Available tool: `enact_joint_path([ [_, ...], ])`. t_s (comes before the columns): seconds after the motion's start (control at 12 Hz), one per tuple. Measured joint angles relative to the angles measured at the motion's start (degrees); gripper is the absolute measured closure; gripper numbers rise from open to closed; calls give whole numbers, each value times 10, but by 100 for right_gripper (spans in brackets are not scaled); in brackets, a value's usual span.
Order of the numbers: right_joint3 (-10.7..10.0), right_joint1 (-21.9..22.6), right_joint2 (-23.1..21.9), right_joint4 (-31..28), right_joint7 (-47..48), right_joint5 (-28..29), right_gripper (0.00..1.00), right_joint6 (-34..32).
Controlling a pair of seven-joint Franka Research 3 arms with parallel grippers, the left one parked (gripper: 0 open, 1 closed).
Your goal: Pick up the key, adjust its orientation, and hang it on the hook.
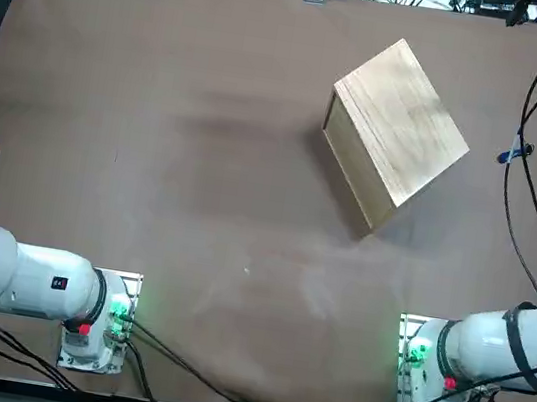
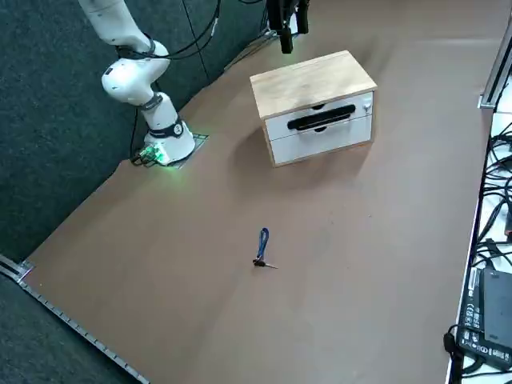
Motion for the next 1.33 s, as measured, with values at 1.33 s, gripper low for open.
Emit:
enact_joint_path([
  [1.33,-12,-72,53,-1,435,-6,0,27],
])
